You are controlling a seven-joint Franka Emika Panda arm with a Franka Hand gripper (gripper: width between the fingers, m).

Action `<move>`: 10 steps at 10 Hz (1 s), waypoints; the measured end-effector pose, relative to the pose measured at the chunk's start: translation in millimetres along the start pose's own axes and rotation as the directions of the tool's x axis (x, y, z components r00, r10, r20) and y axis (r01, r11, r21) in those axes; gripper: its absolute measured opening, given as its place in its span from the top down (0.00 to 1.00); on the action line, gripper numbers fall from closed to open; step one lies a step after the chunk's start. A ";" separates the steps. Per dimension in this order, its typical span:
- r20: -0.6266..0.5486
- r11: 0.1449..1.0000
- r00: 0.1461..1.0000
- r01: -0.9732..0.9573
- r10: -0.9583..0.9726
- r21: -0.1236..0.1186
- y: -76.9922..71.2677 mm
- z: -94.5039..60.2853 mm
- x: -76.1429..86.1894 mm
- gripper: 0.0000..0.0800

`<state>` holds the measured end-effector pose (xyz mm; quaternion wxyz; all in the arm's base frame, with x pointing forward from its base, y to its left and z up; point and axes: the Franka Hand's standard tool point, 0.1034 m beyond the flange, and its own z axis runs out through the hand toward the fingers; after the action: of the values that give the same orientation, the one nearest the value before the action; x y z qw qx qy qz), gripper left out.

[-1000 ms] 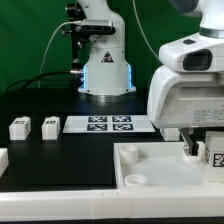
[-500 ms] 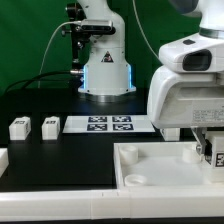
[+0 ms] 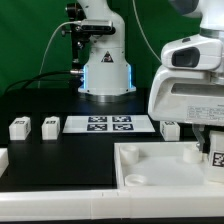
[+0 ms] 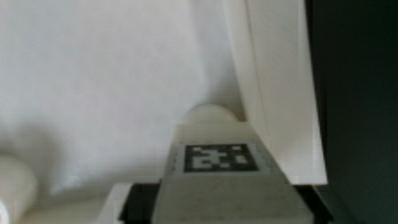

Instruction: Assemble one leg

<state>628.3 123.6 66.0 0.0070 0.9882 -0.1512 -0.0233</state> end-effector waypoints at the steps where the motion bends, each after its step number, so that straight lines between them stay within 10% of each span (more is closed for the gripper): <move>1: -0.004 0.986 0.986 -0.165 0.165 -0.001 -1.2 -0.1 -0.5 0.64; 10: -0.007 0.419 0.419 -0.908 0.908 0.018 -3.6 -0.4 1.1 0.64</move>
Offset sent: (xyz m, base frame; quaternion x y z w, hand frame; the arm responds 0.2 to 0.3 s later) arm -0.0047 0.0010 -0.0021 -0.0118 0.0189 0.3476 0.9374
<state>630.4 126.7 66.2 0.0141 0.7510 -0.6601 -0.0075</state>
